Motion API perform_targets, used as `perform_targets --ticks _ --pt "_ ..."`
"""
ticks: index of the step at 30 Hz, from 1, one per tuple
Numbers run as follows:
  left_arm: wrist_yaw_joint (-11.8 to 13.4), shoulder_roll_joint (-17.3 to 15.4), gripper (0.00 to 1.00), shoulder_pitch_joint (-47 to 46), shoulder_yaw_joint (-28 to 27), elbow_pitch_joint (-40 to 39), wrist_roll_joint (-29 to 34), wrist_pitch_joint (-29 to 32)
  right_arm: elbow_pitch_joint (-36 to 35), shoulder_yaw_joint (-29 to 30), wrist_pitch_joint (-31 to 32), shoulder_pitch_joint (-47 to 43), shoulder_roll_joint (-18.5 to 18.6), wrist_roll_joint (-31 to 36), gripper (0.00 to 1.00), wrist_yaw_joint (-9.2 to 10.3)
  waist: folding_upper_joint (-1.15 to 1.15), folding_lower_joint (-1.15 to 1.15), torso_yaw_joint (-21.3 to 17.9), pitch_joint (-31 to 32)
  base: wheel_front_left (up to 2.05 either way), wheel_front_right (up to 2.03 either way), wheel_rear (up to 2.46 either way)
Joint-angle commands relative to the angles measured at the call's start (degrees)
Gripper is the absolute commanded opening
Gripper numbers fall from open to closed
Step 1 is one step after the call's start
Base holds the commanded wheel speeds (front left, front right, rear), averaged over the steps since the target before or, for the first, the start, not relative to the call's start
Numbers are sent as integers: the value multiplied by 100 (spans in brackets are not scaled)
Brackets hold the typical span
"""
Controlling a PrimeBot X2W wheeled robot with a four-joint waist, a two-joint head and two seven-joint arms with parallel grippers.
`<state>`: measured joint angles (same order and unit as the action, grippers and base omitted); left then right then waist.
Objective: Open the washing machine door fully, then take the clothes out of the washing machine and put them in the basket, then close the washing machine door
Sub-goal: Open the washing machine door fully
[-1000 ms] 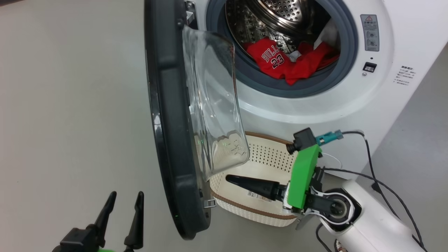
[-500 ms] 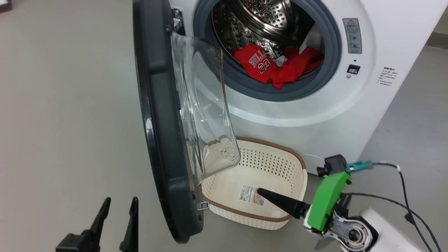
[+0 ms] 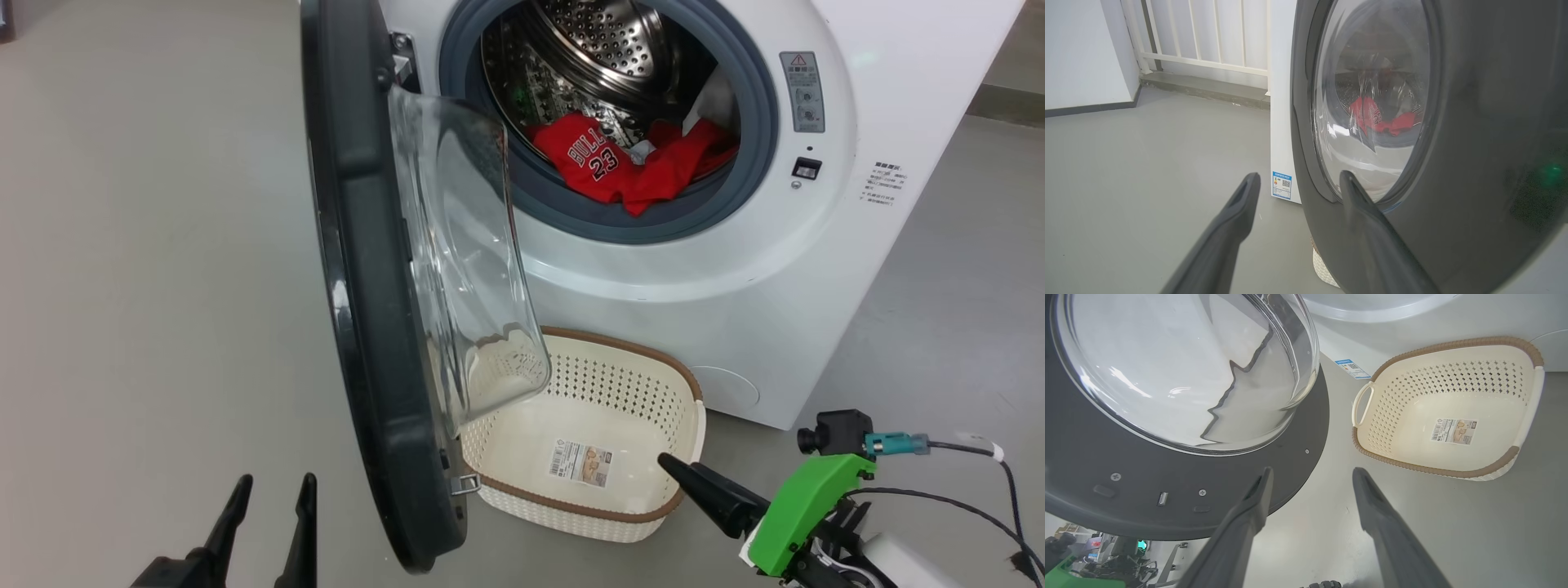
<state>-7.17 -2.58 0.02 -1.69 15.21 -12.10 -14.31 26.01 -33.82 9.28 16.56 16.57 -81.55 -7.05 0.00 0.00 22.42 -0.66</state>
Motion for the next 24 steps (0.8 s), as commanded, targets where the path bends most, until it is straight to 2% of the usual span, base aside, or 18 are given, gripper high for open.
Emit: perform_targets --ticks 1,15,24 --pt "-32 -79 100 -90 -202 -116 29 -69 -55 -125 -289 -24 115 145 100 -44 0 0 -10 2 0 0 0" --pt "-32 -75 100 -105 -234 -96 31 -69 513 -884 -1853 148 337 698 100 -44 0 0 -78 -39 0 0 0" --pt "-32 -65 100 -107 -255 -70 35 -69 1021 -1315 -2365 334 406 1032 100 -44 0 0 -96 -43 0 0 0"
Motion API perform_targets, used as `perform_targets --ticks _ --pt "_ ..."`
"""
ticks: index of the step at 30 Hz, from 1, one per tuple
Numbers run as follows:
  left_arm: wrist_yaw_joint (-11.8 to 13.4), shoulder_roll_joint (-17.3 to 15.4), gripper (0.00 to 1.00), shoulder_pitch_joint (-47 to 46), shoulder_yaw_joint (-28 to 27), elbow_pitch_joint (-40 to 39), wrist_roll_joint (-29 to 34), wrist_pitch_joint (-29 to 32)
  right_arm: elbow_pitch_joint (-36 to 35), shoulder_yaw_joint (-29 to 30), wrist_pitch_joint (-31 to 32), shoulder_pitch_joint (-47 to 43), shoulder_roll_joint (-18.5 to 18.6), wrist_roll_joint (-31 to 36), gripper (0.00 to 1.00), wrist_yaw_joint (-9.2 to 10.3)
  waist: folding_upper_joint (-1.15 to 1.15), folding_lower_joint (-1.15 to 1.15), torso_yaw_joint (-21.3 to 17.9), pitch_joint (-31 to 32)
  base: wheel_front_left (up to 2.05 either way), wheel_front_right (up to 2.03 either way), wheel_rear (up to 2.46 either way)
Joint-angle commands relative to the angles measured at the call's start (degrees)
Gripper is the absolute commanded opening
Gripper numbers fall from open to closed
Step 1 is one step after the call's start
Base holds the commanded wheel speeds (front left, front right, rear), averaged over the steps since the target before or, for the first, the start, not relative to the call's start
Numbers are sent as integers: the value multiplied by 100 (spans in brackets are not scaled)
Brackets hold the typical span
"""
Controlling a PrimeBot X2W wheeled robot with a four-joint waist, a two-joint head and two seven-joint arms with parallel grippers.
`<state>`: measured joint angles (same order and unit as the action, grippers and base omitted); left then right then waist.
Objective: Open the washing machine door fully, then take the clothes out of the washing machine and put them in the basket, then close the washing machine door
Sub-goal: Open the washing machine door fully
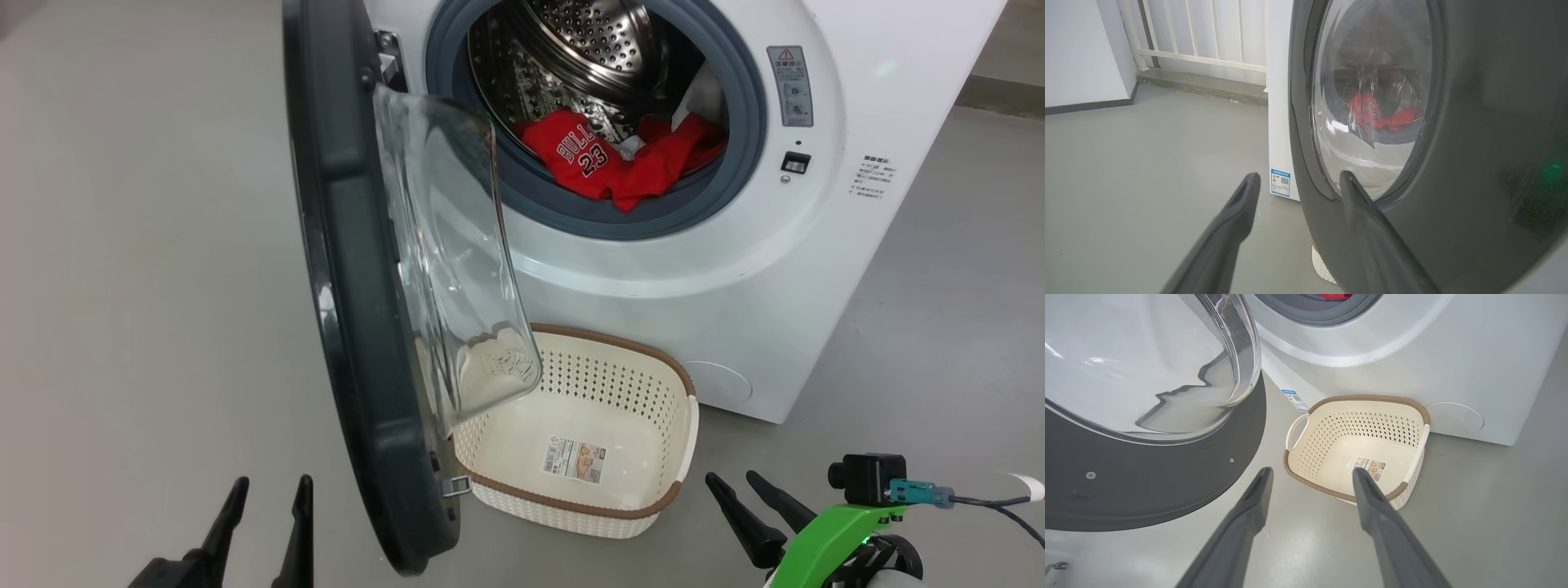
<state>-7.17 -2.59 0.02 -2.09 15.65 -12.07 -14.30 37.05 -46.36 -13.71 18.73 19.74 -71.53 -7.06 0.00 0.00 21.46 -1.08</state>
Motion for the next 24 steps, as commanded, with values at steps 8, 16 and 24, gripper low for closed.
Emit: perform_targets --ticks 8,16,24 --pt "-32 -55 100 -120 -248 -114 39 -70 -56 450 -127 212 12 891 100 -43 0 0 -37 -32 0 0 0" --pt "-32 -47 100 -131 -257 -124 55 -70 -683 1692 -128 -185 -255 2509 100 -43 0 0 -49 -41 0 0 0" --pt "-32 -42 100 -153 -256 -133 72 -70 -1232 2545 -129 -571 -558 3686 100 -43 0 0 -41 -61 0 0 0"
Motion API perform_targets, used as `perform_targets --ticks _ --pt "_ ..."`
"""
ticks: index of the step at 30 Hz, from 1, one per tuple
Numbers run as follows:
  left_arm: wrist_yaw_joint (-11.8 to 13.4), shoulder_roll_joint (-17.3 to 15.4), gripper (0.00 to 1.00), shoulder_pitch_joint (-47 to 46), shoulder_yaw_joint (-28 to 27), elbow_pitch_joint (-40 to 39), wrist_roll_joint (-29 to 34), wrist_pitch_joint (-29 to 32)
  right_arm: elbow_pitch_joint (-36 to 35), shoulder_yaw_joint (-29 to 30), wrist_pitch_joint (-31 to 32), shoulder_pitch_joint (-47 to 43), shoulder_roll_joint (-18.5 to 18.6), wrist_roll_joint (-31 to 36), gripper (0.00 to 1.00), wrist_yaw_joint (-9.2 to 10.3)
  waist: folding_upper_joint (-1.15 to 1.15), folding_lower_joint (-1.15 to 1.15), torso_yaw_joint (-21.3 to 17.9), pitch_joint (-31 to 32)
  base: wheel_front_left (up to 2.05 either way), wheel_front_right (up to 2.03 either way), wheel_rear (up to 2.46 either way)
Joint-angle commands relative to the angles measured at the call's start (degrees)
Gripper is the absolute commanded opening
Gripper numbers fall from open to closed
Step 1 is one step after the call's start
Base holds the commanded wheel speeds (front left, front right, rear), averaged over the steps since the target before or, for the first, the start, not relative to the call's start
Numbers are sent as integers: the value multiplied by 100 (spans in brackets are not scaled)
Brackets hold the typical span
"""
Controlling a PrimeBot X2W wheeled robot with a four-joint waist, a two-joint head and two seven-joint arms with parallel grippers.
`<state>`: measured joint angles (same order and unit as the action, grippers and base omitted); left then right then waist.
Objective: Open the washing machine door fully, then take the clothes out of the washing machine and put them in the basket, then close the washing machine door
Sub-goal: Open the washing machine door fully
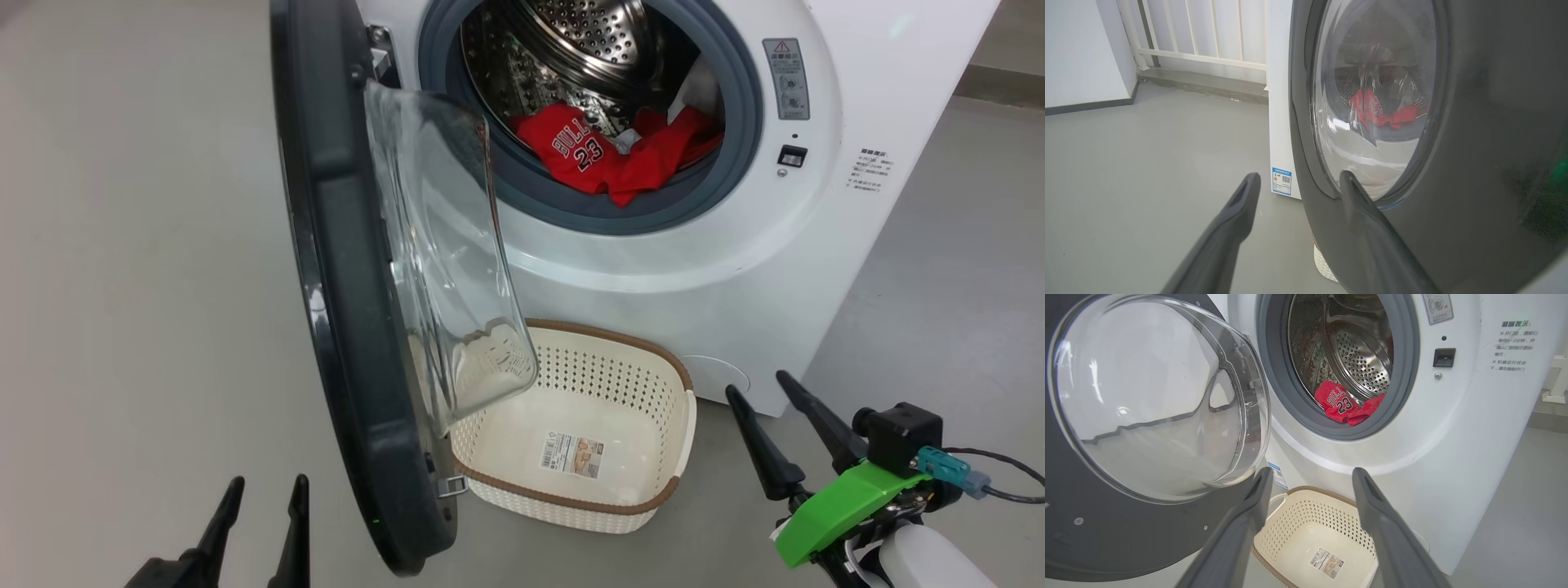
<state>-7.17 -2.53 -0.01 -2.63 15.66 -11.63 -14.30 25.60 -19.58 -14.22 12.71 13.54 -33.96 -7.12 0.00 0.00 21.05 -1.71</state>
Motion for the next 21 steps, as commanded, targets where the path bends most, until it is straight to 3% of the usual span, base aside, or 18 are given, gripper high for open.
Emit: perform_targets --ticks 1,21 --pt "-32 -47 100 -158 -208 -139 34 -70 -210 43 -77 -54 -16 118 100 -36 0 0 1 -5 0 0 0" --pt "-32 -39 100 -164 -176 -99 66 -70 8 455 -77 -423 -250 744 100 -36 0 0 -27 25 0 0 0"
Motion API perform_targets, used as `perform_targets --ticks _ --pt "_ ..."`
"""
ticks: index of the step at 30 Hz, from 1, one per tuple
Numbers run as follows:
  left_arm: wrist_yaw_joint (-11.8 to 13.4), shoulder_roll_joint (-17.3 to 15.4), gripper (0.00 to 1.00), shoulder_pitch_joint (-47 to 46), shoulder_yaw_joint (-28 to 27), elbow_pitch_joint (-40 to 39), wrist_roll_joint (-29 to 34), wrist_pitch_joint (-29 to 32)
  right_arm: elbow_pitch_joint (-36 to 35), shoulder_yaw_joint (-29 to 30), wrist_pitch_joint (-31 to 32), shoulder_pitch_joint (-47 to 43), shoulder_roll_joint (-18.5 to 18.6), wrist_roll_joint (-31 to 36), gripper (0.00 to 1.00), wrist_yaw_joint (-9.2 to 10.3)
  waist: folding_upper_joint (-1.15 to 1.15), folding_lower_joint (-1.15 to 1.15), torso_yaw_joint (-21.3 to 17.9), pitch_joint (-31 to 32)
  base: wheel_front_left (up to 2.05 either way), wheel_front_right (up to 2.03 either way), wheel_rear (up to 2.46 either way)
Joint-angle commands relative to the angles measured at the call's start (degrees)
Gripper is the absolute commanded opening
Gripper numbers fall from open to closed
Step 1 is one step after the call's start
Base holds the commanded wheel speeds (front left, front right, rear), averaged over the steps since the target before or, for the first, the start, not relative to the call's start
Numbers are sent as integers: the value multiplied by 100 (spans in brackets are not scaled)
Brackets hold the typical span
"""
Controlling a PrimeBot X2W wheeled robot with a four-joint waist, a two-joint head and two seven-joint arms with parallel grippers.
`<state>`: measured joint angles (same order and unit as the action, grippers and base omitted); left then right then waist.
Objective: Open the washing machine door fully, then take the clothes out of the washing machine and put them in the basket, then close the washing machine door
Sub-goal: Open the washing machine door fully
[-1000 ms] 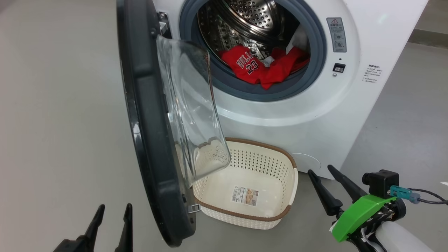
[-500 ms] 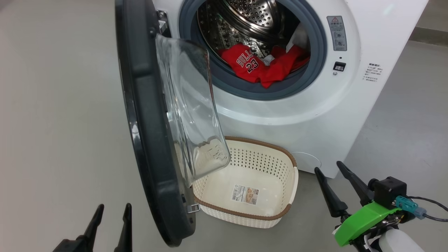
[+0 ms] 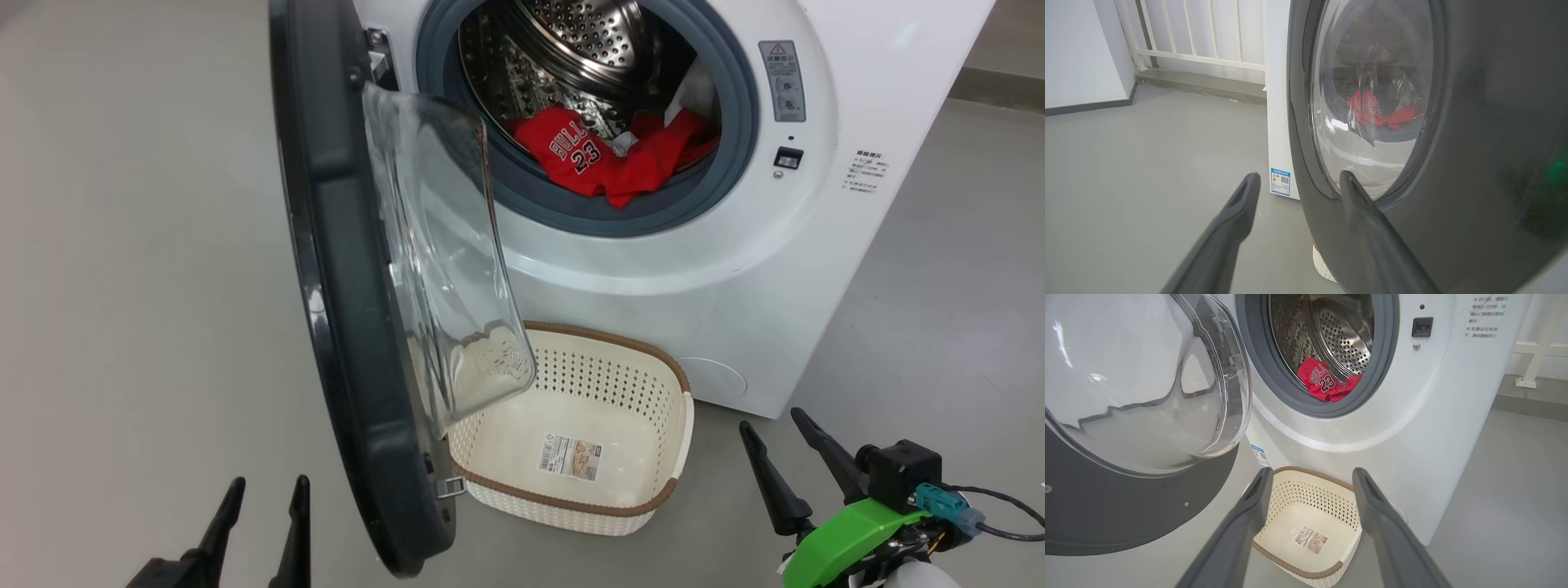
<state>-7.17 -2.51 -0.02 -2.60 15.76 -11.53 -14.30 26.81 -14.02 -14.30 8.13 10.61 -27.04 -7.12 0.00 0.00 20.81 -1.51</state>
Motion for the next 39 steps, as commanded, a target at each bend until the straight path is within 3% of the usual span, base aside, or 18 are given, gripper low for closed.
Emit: perform_targets --ticks 1,3,9,16,22,31,35,39 --pt "-32 -41 100 -168 -185 -104 62 -70 -112 -98 -70 32 44 58 100 -36 0 0 -5 13 0 0 0" --pt "-32 -40 0 -187 -212 -108 70 -70 -113 -90 -70 21 43 75 100 -36 0 0 -3 33 0 0 0" --pt "-32 -40 0 -256 -450 -342 65 -70 -145 -70 -70 -20 36 111 100 -36 0 0 7 87 0 0 0" --pt "-30 -38 0 -422 -851 -1306 -153 -70 -247 -31 -70 -55 57 243 100 -36 0 0 31 117 0 0 0" --pt "50 -38 0 -439 -625 -2235 -379 -70 -326 2 -70 -60 62 308 100 -36 0 0 22 112 0 0 0" --pt "189 -37 0 -146 928 -3409 -421 -70 -341 -26 -70 -21 102 365 100 -36 0 0 -13 73 0 0 0" --pt "161 -37 0 -23 1780 -3245 -480 -70 -339 -32 -70 11 118 381 100 -36 0 0 -24 51 0 0 0" --pt "211 -37 0 36 2280 -2654 -680 -70 -343 -36 -70 34 117 393 100 -36 0 0 -46 59 0 0 0"
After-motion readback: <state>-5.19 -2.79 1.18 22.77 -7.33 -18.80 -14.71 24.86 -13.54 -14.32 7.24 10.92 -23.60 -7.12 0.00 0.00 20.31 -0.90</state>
